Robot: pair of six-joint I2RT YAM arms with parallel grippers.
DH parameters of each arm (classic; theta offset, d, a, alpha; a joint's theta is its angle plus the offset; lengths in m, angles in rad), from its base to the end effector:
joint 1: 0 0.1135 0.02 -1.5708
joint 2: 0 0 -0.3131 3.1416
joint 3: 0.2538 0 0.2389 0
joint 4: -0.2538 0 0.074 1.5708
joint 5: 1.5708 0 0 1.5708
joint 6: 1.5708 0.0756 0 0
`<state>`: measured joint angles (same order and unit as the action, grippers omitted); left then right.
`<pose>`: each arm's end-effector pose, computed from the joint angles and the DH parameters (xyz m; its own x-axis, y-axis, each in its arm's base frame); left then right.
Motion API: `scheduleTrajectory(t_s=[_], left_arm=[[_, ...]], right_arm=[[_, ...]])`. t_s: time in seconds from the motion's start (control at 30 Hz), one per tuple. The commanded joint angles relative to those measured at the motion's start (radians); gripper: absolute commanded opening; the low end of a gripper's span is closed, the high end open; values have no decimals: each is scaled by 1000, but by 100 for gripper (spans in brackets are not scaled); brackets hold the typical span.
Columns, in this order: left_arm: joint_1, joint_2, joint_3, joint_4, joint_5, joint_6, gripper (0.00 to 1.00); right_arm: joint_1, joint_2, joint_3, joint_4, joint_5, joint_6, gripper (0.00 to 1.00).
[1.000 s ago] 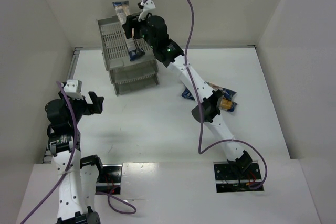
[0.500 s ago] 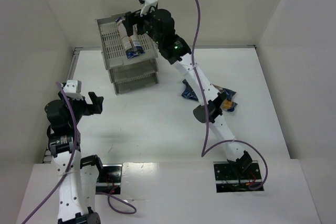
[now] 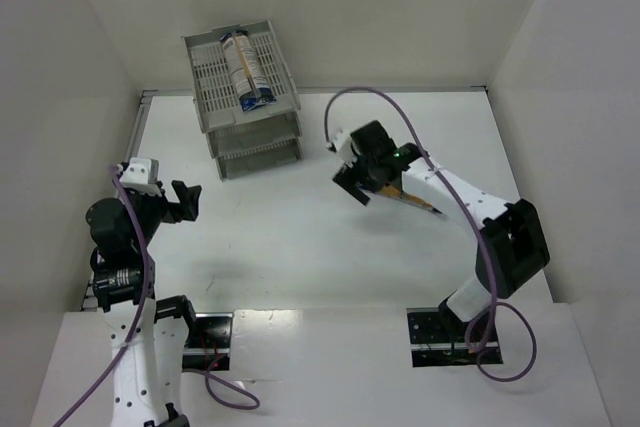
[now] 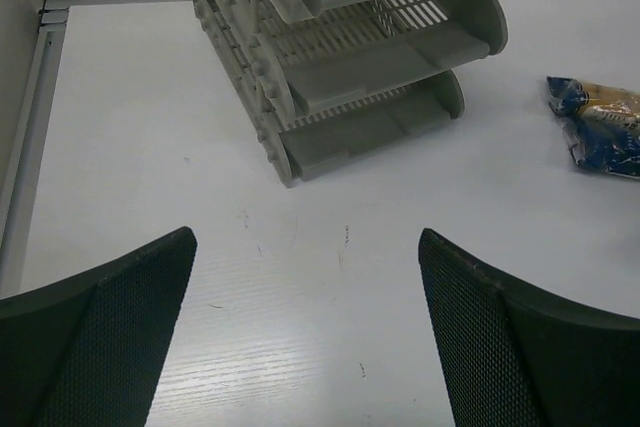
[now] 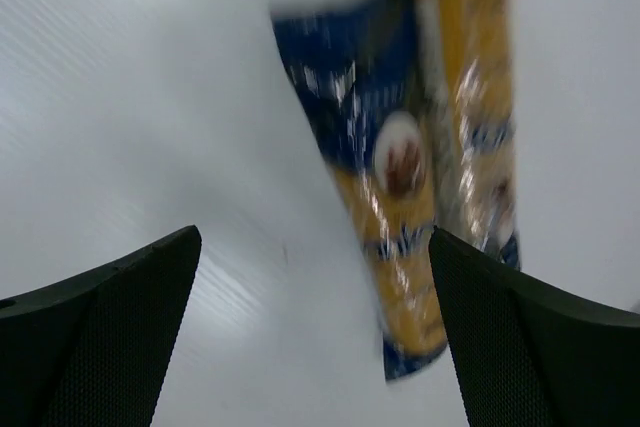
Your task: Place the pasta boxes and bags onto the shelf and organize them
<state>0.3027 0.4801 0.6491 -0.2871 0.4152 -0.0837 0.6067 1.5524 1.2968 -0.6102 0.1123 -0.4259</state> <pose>0.1068 0.0014 0.3393 -0.1212 -0.1180 -0.9856 0.0998 0.9864 -0.1304 0.2922 0.1925 0.3125 -0.3604 -0.7498 -0.5549 -0.7201 0.6017 -0.3455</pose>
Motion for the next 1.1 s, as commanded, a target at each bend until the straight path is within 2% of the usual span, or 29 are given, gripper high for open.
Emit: scheduleTrajectory(t_s=[0.0,0.07,0.23,0.37,0.5,0.57,0.67,0.7,0.8,0.83,0.93,0.97,1.07], left_arm=[[-14,-8,-12,46,22,-18,99],[-23,-8,-12,46,31,-18,99],[-24,-8,-12,37,22,-18,99],[-24,-17,-12,37,22,-18,99],[-24,-8,-12,37,31,-18,99],[-24,-8,-12,37,19,-18,99],[-24,-8,-12,37,10,-18,99],[-24,-8,-12,37,10,-18,99],[-14,-8,-12,37,10,-18,99],[-14,-8,-12,37,10,-18,99],[-14,-8,-12,37,22,-18,99],[-14,-8,-12,37,22,-18,99],[-14,2,-12,37,40,-18,99]], right_arm=[[-97,27,-166,39,134,-135,100],[-146,66,-194,50,162,-183,100],[-159,198,-179,118,201,-214,100],[-189,265,-78,127,191,-189,100],[-200,345,-68,101,156,-221,100],[-200,374,-68,101,133,-238,96],[-200,402,-59,73,100,-261,79],[-200,402,-50,38,81,-273,67],[-200,411,-31,-28,-12,-263,39],[-200,396,-31,-28,-29,-248,23],[-147,350,4,-81,-111,-168,11],[-103,336,18,-98,-185,-136,7],[-12,301,85,-122,-314,34,6]])
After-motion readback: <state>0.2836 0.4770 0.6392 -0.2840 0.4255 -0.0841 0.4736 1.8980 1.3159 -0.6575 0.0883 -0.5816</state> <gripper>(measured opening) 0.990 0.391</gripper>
